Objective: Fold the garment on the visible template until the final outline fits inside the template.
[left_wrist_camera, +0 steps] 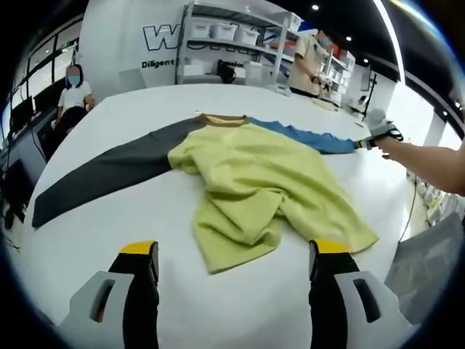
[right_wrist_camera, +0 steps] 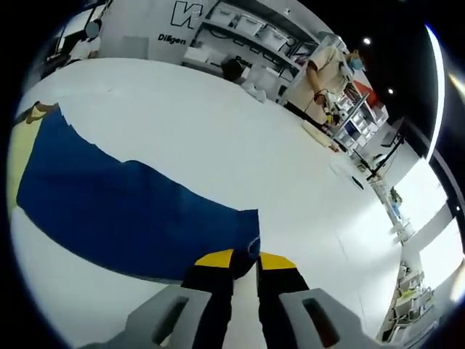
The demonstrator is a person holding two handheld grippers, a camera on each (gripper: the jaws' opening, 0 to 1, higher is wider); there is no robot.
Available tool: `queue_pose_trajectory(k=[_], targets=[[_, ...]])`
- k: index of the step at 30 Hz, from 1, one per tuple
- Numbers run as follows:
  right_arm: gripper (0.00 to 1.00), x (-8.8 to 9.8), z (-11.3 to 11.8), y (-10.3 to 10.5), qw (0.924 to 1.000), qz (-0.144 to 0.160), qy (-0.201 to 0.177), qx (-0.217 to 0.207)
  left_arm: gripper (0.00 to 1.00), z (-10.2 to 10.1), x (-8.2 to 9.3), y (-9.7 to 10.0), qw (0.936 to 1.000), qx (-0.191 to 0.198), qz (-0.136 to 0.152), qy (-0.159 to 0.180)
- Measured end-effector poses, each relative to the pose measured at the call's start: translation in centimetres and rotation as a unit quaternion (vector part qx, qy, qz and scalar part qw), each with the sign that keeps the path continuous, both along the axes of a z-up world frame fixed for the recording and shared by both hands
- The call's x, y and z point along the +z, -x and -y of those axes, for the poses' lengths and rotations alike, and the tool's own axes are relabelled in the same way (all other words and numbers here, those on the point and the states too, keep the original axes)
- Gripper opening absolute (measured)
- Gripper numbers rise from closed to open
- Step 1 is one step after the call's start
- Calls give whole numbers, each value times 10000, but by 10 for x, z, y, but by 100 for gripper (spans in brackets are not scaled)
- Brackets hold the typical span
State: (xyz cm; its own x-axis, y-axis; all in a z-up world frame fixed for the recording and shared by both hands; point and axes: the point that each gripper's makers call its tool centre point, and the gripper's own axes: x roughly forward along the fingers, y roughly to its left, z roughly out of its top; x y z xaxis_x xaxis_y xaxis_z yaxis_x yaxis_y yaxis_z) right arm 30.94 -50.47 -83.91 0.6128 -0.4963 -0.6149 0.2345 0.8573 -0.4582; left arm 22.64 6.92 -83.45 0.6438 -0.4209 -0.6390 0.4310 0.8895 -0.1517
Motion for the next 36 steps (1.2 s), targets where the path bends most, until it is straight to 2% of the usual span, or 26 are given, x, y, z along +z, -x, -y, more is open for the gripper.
queue_pose_trajectory(k=[6, 9, 16, 18, 21, 23, 24, 27, 29, 32, 35, 36], targets=[[8, -4, 4, 4, 9999, -89, 31, -40, 80, 0, 0, 0, 10000, 0, -13, 3], [6, -4, 12, 9, 9999, -115, 66, -99, 80, 1, -1, 1, 10000, -19, -39, -9], [11, -1, 17, 16, 9997, -55, 72, -212, 80, 3, -4, 3, 9999, -72, -74, -26], [22, 6, 13, 11, 9995, 216, -57, -222, 81, 3, -3, 3, 9999, -72, -64, -31], [25, 20, 8, 4, 9990, 422, -41, -150, 84, 3, -3, 2, 10000, -34, -48, -23], [27, 26, 5, 1, 9984, 542, -68, -131, 95, 1, 1, -2, 9999, 97, 68, 9], [27, 29, 1, -2, 9982, 587, -42, -74, 99, 1, 4, -5, 9996, 166, 222, 76], [28, 34, -2, -4, 9979, 644, -24, -21, 99, 2, 5, -4, 9996, 170, 172, 136], [29, 38, -6, -6, 9976, 688, -25, 33, 99, 4, 9, -5, 9994, 136, 264, 184], [32, 46, -15, -8, 9968, 789, -69, 126, 99, 8, 3, 0, 9999, 25, 90, 121], [35, 54, -25, -9, 9954, 922, -125, 224, 99, 8, 8, -3, 9996, 36, 230, 147], [37, 61, -34, -12, 9937, 1059, -170, 337, 99, 7, 10, -2, 9996, 51, 239, 150]])
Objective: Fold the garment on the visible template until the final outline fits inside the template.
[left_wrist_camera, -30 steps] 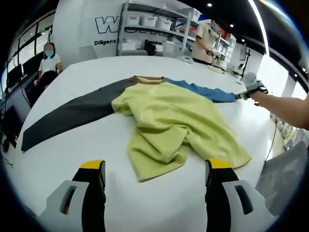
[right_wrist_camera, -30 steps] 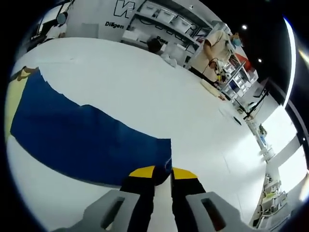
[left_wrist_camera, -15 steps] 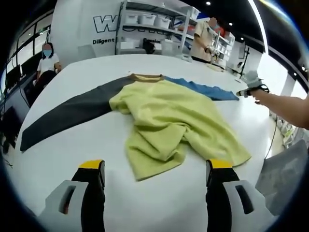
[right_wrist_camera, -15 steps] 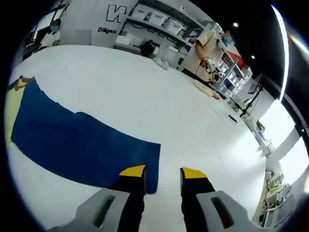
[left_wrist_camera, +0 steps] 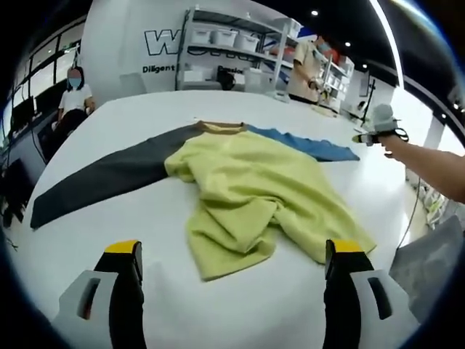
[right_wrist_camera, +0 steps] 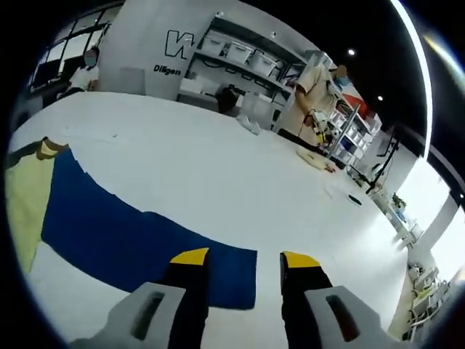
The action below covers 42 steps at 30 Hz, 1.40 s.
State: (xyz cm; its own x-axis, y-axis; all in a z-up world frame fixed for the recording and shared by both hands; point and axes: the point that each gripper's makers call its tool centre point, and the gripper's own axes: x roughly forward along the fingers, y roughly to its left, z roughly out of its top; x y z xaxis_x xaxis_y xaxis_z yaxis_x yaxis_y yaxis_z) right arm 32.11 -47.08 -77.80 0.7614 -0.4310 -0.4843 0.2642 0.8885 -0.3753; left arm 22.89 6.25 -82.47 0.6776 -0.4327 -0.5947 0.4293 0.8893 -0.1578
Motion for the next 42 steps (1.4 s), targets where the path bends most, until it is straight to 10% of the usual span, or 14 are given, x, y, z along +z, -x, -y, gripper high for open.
queue_pose_trajectory(k=[19, 42], targets=[[54, 33, -86, 10, 9943, 356, -191, 983, 99, -3, 9, -1, 9999, -8, 131, -42], [53, 28, -242, 73, 9595, 146, -497, 2769, 99, 2, 12, 4, 9998, -155, 152, -53]])
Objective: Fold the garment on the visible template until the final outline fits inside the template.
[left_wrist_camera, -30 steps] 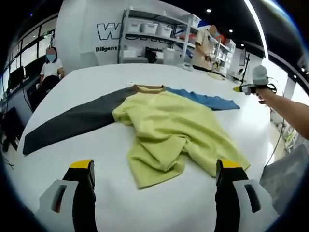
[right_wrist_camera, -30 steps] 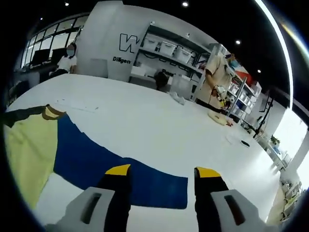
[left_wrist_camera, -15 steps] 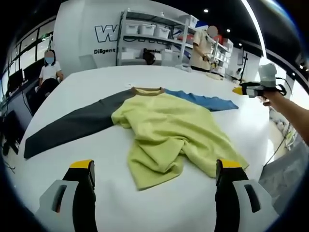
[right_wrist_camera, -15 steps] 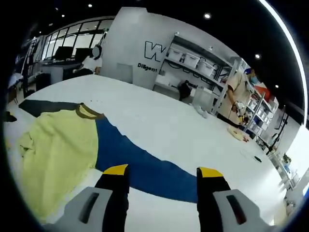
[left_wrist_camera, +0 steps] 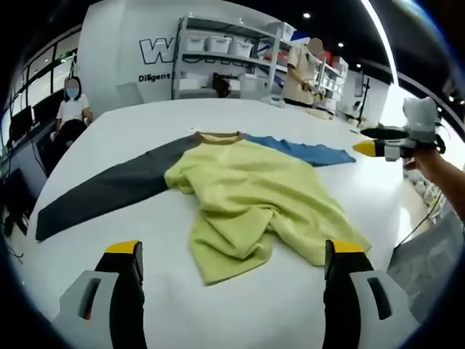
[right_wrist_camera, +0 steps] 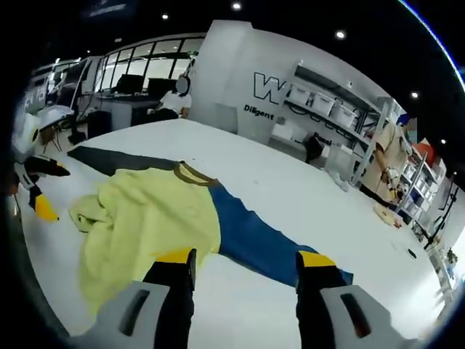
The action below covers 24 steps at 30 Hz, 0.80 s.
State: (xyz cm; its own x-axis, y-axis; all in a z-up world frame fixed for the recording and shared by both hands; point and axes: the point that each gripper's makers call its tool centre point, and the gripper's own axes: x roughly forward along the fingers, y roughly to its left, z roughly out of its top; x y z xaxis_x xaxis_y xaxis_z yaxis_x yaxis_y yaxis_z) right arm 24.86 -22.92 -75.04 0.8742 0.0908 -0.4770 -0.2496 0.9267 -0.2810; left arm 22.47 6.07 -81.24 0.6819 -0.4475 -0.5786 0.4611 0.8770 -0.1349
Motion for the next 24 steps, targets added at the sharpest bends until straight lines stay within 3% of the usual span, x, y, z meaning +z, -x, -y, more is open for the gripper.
queue_pose_trajectory(k=[12, 24], targets=[[53, -4, -64, 30, 9969, -109, 9, 778, 97, 2, 4, 8, 10000, -83, -11, 11], [52, -12, -95, 56, 9925, -234, 56, 1195, 94, 6, 6, 17, 9997, -213, -125, 40]])
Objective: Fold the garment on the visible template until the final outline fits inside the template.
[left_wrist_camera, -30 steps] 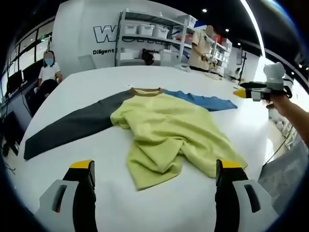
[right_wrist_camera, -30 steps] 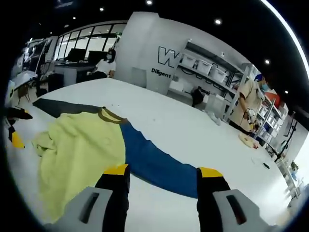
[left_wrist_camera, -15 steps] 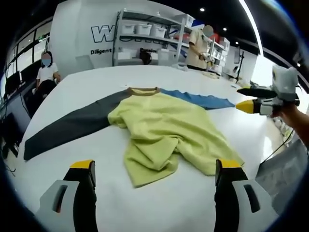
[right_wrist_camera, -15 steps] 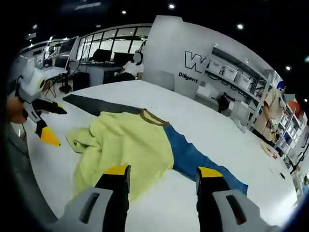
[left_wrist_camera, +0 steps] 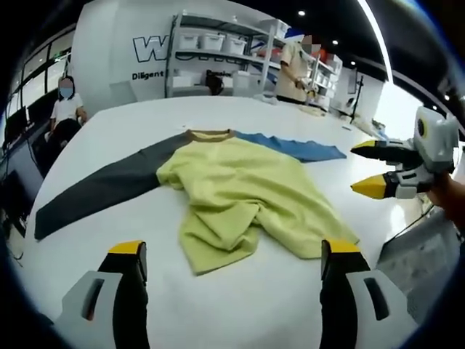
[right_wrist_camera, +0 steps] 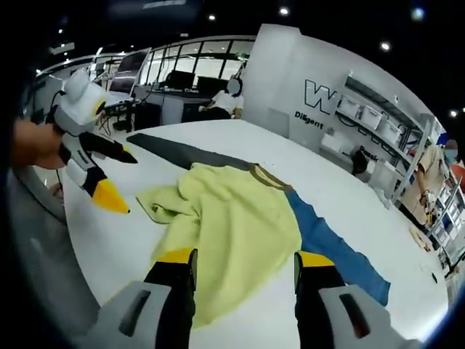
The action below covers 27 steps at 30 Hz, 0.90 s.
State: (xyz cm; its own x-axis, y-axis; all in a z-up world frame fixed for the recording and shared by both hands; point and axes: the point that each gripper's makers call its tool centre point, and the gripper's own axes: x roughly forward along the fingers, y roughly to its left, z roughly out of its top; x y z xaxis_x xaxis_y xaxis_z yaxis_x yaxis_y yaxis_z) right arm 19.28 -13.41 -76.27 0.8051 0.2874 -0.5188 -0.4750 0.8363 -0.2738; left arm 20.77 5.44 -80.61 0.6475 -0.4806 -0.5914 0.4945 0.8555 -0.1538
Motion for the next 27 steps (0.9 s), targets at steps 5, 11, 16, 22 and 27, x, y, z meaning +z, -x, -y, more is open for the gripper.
queue_pose_trajectory(k=[5, 11, 16, 22, 27], targets=[[52, 1, -3, 7, 10000, -24, -16, 83, 90, 3, -1, 3, 9999, -68, -68, 43], [51, -1, -6, 15, 9998, -84, 10, 173, 84, 5, -4, 7, 9997, -150, -169, 58], [47, -3, -7, 18, 9996, -120, 87, 238, 72, 4, -8, 9, 9994, -204, -280, 31], [43, -6, -7, 19, 9994, -129, 170, 288, 52, 2, -20, 9, 9986, -254, -456, -87], [41, -8, -9, 20, 9991, -120, 224, 345, 43, -10, -29, 4, 9979, -46, -587, -283]])
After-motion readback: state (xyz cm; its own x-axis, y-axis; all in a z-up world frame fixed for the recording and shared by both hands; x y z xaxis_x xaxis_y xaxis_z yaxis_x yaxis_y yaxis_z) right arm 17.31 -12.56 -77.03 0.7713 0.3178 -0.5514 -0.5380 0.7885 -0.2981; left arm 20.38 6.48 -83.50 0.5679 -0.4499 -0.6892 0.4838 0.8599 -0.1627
